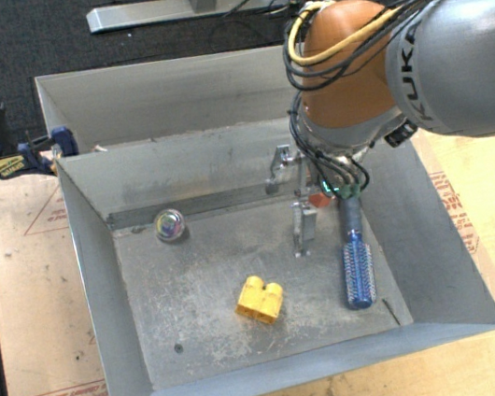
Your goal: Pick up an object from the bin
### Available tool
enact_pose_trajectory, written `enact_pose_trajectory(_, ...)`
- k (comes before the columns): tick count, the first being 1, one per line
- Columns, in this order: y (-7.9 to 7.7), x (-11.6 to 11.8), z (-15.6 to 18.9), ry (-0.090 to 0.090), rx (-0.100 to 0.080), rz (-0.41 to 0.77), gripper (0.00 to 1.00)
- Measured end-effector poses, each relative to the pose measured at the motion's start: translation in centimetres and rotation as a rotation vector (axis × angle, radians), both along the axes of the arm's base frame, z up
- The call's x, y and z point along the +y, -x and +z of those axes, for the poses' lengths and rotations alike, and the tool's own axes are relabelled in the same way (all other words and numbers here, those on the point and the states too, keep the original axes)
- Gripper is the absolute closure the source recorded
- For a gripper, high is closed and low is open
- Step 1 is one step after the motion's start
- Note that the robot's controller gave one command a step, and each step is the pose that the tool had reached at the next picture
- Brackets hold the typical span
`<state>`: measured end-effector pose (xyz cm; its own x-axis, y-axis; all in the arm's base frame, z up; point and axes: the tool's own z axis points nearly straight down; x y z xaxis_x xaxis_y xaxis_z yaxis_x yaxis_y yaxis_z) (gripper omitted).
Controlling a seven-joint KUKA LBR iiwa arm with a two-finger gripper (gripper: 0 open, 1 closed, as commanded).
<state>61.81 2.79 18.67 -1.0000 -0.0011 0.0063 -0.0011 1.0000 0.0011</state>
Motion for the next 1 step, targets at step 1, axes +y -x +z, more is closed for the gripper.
enact_pose_trajectory(1,4.52,4.21,-10.21,-0.001,-0.017,0.102,0.00)
